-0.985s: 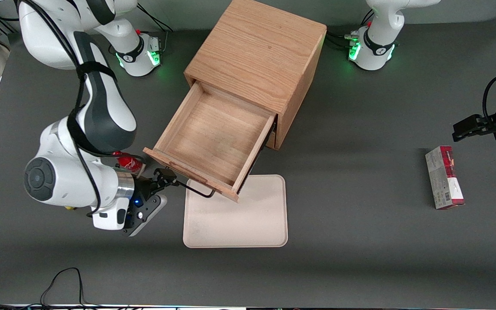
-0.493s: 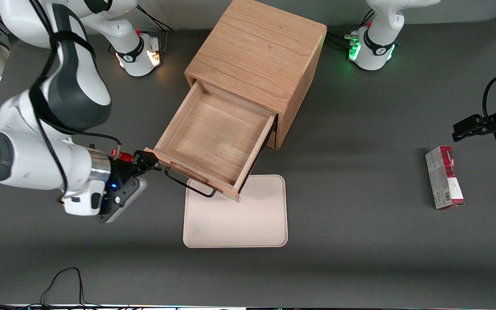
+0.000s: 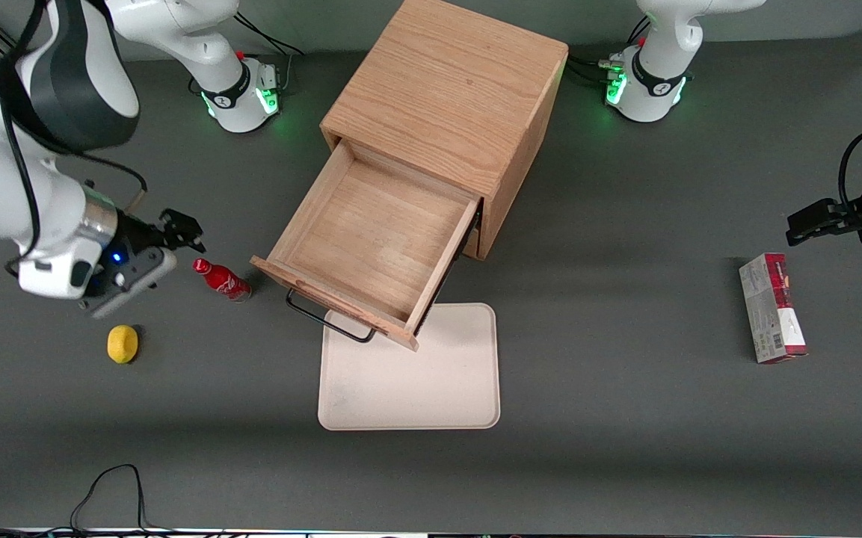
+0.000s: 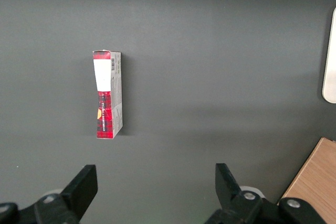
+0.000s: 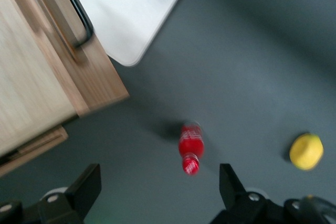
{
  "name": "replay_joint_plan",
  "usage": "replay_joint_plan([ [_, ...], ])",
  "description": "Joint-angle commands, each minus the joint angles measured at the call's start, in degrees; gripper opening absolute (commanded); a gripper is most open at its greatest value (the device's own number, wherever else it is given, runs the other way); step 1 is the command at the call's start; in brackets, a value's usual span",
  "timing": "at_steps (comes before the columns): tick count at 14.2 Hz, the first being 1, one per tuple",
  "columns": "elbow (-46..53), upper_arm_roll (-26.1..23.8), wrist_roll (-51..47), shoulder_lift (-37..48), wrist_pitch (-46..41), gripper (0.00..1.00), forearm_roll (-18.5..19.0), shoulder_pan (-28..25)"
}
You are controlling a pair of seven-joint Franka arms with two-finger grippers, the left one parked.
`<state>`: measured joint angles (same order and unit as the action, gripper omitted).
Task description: Open upper drawer
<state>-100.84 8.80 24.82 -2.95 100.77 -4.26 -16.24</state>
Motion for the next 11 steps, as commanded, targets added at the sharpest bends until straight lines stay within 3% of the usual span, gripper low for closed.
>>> replay_joint_plan([
  [1,-17.54,5.16,-7.81,12.35,7.33,1.0,1.62,-0.28],
  [3,-16.23,6.14,-12.86,11.92,5.15,1.0,1.97,-0.37],
  [7,-5.78,8.6,-12.17,7.7,-7.5,1.0,1.98,0.25],
  [11,-2.7,8.95,-12.08,7.7,-7.87,1.0,2.24,0.25],
])
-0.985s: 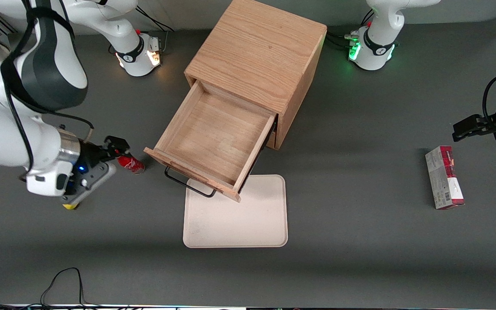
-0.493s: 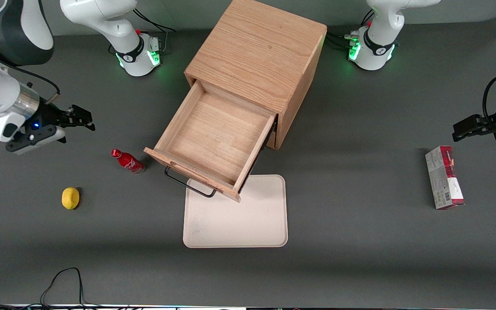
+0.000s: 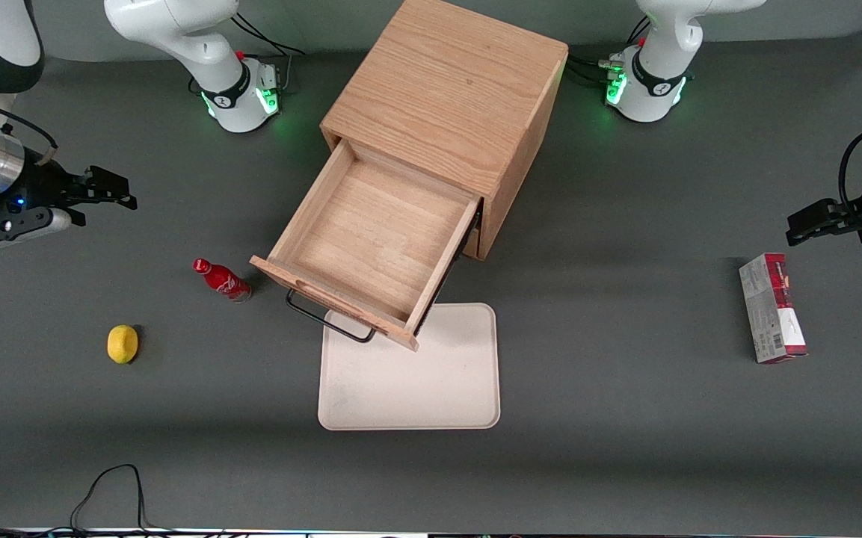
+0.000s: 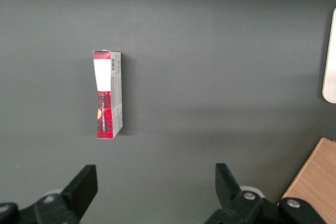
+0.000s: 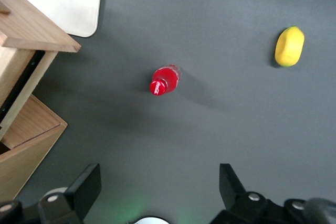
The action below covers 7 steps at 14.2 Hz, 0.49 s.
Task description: Open upper drawer
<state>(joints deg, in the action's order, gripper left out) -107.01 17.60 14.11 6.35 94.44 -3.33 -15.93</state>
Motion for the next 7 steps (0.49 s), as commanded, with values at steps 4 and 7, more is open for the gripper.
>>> replay_joint_plan([
  [4,4.35,-7.97,-1.36,-1.7,-1.19,1.0,3.5,9.12],
  [7,4.61,-16.35,-2.15,-1.26,-1.19,1.0,3.07,16.7],
])
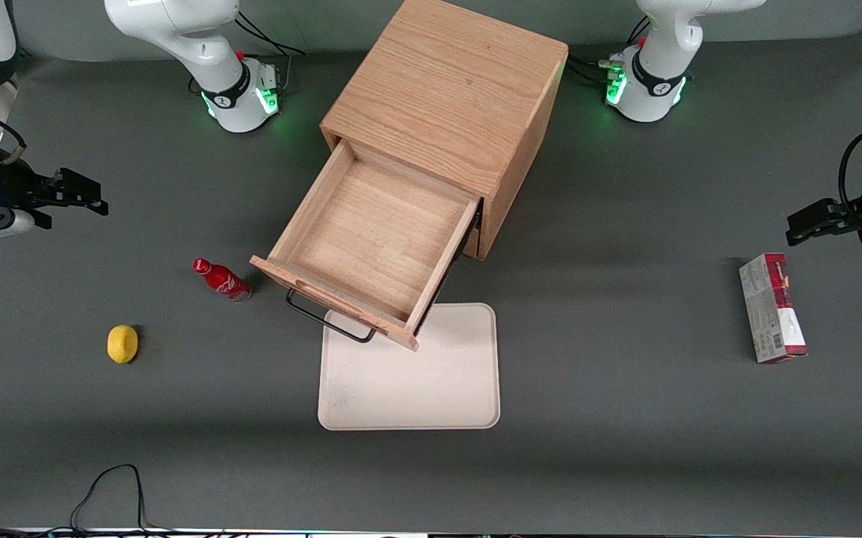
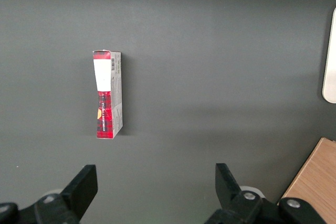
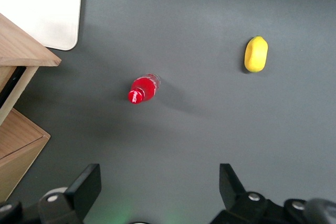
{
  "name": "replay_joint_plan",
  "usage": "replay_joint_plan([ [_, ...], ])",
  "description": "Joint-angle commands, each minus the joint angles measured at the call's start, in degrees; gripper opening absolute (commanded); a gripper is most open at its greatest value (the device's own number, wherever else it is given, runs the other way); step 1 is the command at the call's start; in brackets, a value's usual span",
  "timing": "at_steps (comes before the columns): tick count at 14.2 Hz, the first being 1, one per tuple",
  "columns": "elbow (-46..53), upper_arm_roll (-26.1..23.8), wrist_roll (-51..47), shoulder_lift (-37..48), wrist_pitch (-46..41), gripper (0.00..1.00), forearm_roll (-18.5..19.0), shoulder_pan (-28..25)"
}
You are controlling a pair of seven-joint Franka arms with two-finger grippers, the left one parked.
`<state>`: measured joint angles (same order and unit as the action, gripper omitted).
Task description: Open upper drawer
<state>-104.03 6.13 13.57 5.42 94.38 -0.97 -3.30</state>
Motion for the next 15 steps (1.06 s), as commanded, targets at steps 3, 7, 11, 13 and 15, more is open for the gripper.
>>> replay_joint_plan([
  [3,5.58,-6.04,-1.62,-1.98,-2.17,1.0,0.7,4.89],
  [7,8.32,-2.09,-1.62,-4.36,-2.62,1.0,0.7,-0.3],
  [11,8.5,-1.47,-1.7,-4.45,-2.62,1.0,0.61,-0.65],
  [13,8.32,-1.56,-2.49,-4.45,-2.62,1.0,0.61,-0.56],
  [15,8.32,-1.65,-2.67,-4.45,-2.79,1.0,0.44,-0.48],
])
